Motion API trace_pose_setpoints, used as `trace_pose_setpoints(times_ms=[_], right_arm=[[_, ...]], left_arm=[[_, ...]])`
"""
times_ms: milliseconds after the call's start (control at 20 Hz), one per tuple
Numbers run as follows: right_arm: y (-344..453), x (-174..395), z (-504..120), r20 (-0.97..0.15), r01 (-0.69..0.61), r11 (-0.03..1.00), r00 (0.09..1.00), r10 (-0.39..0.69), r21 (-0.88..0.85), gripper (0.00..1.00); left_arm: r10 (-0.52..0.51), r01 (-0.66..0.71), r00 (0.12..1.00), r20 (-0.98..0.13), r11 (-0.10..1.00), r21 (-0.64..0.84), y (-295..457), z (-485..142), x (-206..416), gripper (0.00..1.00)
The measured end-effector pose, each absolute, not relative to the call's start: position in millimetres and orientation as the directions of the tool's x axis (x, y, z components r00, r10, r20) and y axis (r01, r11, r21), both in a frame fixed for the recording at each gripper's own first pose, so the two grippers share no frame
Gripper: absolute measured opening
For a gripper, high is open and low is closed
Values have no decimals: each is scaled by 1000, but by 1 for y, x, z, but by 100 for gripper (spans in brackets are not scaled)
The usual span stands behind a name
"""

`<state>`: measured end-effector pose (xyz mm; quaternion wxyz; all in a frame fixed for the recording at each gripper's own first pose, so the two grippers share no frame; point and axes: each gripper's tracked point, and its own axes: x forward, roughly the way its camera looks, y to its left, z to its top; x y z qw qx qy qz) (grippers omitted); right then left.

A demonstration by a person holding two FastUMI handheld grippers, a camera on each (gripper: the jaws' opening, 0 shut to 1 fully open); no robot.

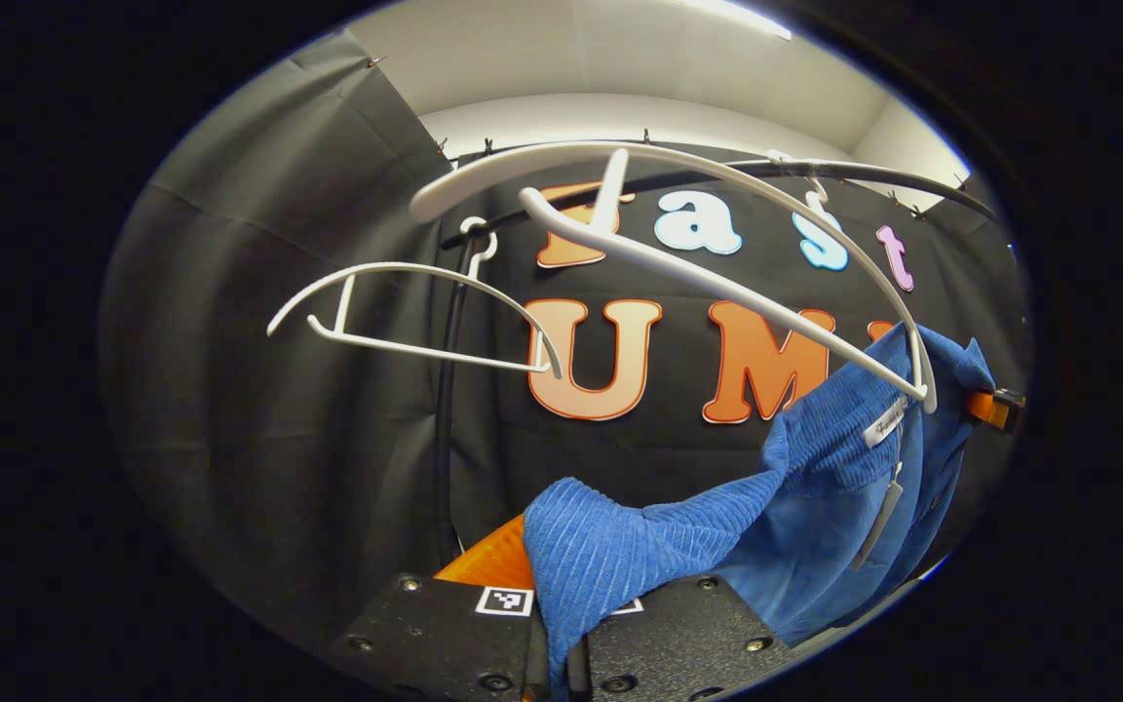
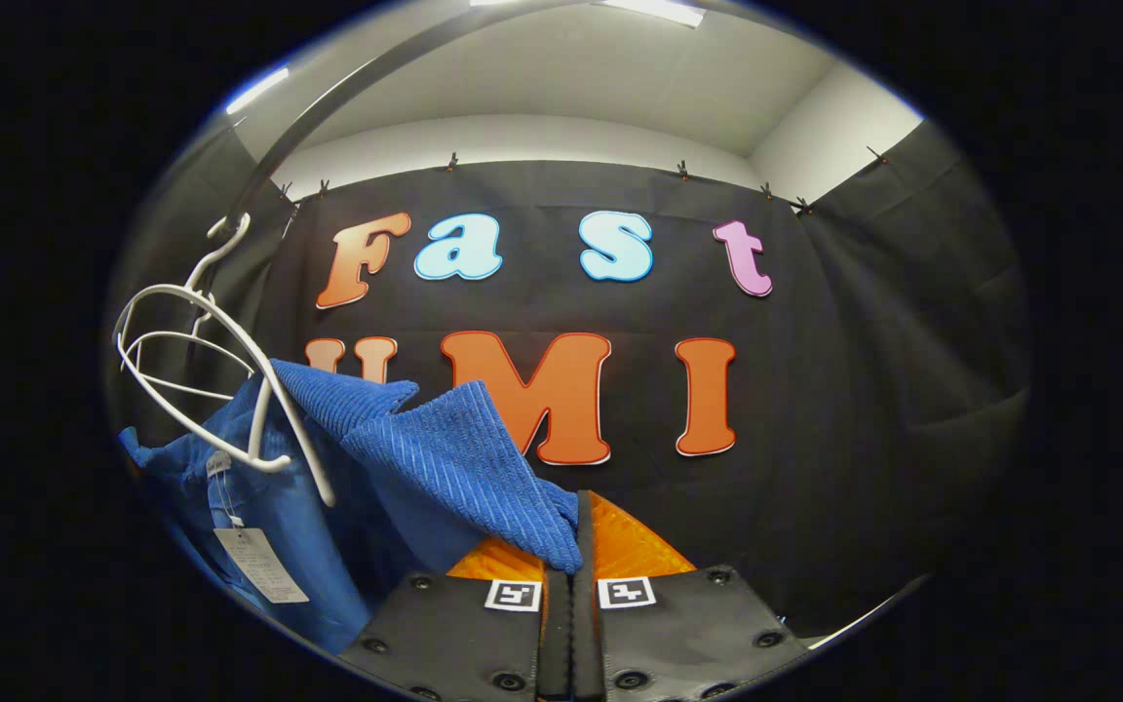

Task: Grasp the clothes on the hanger with both hands and then place them into the laundry hamper below.

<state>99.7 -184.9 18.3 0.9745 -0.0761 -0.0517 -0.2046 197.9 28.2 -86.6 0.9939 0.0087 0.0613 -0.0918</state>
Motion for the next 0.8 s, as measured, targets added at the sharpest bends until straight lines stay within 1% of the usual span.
trace_pose_setpoints(times_ms=[200, 300, 400, 650, 800], right_arm=[[-203, 80, 8, 109, 431, 897, 901, -421, -100, 8], [-205, 74, 4, 99, 423, 902, 905, -415, -89, 8], [-208, 71, 3, 97, 421, 902, 906, -413, -92, 8], [-188, 73, 1, 93, 355, 932, 933, -348, -69, 8], [-164, 78, -2, 85, 292, 955, 954, -286, -59, 8]], left_arm=[[-205, 207, 967, -153, 978, -3, 11, -102, 191, 8], [-232, 234, 958, -167, 972, -9, 0, -109, 188, 8], [-235, 241, 956, -173, 970, 14, -2, -111, 183, 8], [-255, 263, 951, -174, 964, 27, -17, -109, 171, 8], [-280, 286, 944, -176, 958, 8, -33, -108, 163, 8]])
